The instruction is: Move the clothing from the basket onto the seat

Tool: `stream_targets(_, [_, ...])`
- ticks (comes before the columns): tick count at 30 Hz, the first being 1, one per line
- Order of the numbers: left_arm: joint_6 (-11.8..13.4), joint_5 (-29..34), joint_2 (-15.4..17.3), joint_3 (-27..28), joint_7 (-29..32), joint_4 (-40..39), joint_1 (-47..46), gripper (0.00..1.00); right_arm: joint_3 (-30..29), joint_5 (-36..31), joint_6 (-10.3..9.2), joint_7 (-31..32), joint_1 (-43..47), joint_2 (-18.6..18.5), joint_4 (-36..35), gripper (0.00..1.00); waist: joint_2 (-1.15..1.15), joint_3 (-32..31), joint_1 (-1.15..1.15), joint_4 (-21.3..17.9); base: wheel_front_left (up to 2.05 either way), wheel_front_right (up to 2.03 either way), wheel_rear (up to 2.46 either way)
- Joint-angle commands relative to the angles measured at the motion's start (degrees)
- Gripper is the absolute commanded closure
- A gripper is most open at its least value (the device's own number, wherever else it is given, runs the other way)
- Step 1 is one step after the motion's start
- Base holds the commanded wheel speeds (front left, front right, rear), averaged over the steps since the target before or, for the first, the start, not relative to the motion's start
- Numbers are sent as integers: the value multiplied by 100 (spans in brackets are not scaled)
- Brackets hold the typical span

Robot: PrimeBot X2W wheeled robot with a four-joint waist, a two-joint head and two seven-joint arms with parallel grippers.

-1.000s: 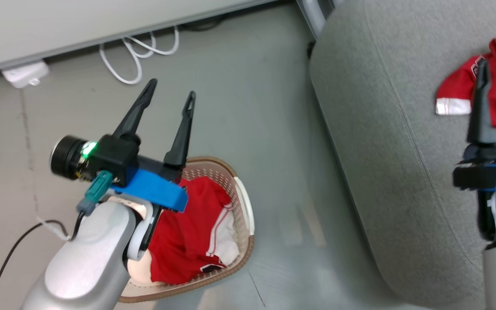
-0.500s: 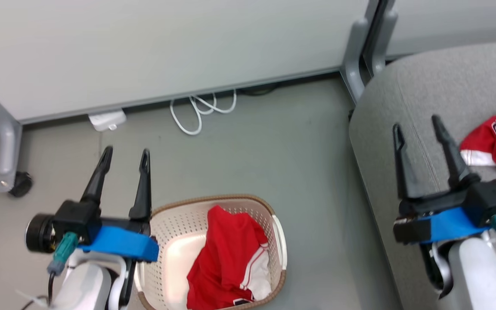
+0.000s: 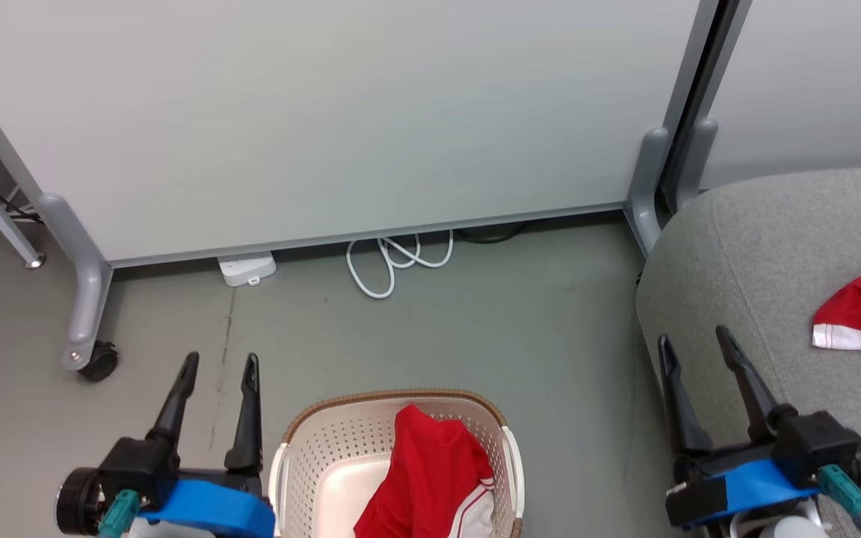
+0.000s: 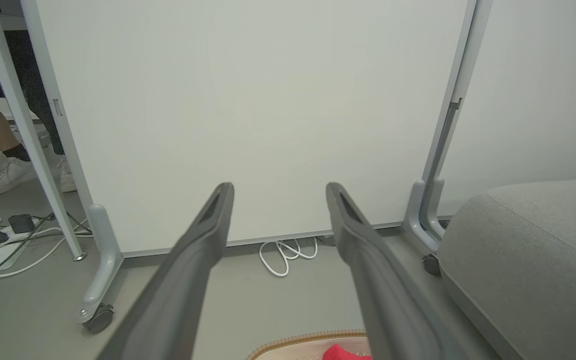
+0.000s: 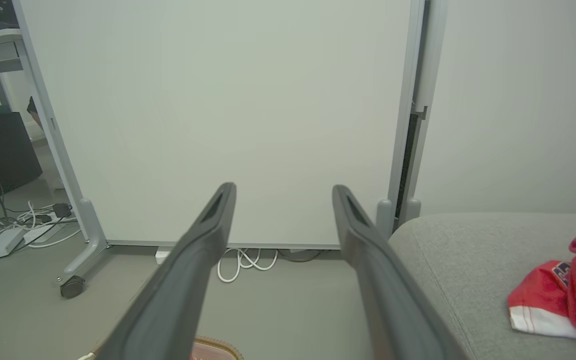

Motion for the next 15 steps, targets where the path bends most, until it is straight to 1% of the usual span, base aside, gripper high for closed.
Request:
stream_targets(1, [-60,55,-18,64,-16,17,105,0,-21,27,-6,-2,128,45,29,0,0,-78,1,52,0,0,0])
stream_targets(6, [-207,194,-160,247,-16,60,280,0,-61,32,-6,-2,359,111,93,0,0,-163,1,122,0,0,0])
stream_targets(15, [-406,402,-292,481,-17,146,442,0,-86,74,-6,-2,529,199,194,0,0,-239,1,195,0,0,0])
